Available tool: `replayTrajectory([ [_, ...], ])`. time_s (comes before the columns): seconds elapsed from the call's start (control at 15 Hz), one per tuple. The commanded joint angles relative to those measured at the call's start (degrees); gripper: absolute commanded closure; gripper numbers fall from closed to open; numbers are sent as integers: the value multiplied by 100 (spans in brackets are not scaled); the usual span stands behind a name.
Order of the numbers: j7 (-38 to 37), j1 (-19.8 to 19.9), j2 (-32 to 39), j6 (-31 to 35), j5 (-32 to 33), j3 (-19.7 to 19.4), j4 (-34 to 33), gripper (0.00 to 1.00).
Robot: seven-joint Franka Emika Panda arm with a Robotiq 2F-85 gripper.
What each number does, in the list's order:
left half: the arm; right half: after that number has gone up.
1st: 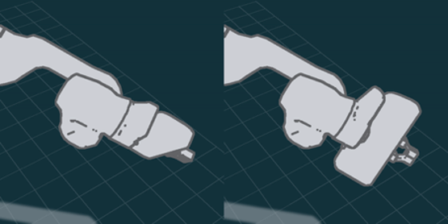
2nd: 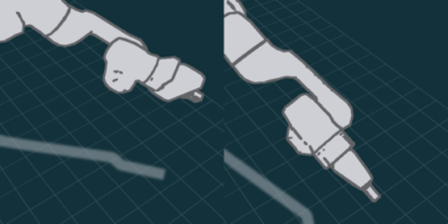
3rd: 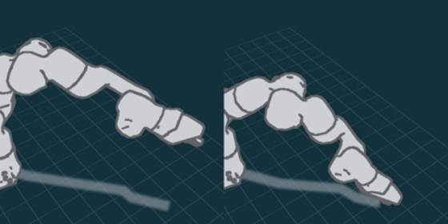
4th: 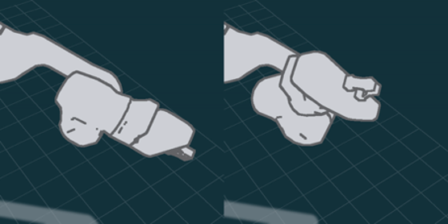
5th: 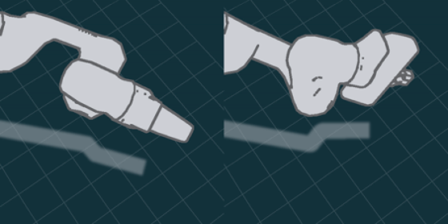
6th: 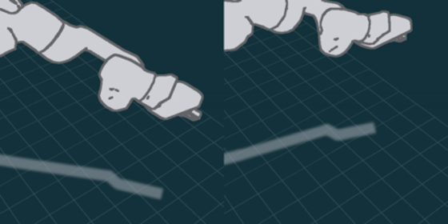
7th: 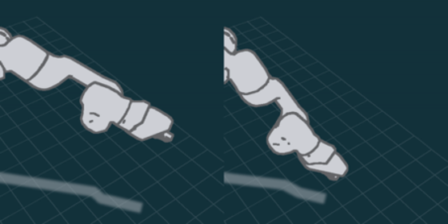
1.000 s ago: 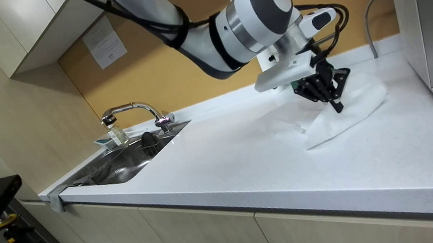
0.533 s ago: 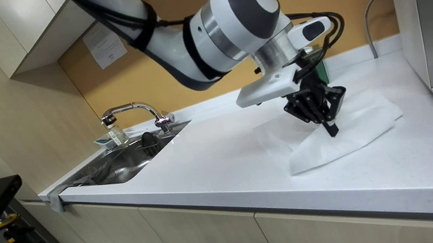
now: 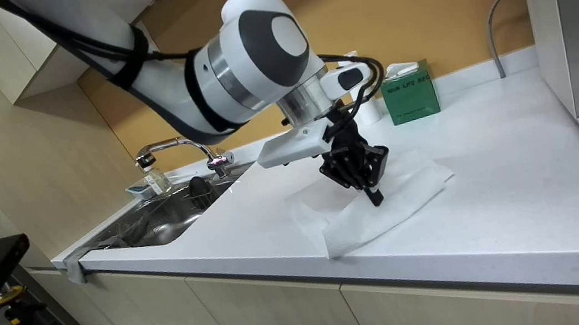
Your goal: Wipe the counter with the wiper placed on it
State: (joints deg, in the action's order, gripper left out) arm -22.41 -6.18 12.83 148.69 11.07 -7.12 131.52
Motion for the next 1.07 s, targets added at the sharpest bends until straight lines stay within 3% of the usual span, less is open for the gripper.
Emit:
replayTrajectory([
  [0.0,-107,46,29,201,119,55,-84,100],
  [0.07,-127,44,16,253,152,42,-96,100],
  [0.13,-158,39,-43,283,183,20,-99,74],
  [0.2,-233,14,-97,331,271,-21,-97,73],
  [0.6,-55,35,-852,-175,394,129,-72,34],
  [0.87,393,148,-1320,-600,74,443,-72,6],
  [1.0,705,180,-1458,-783,-135,577,-77,0],
])
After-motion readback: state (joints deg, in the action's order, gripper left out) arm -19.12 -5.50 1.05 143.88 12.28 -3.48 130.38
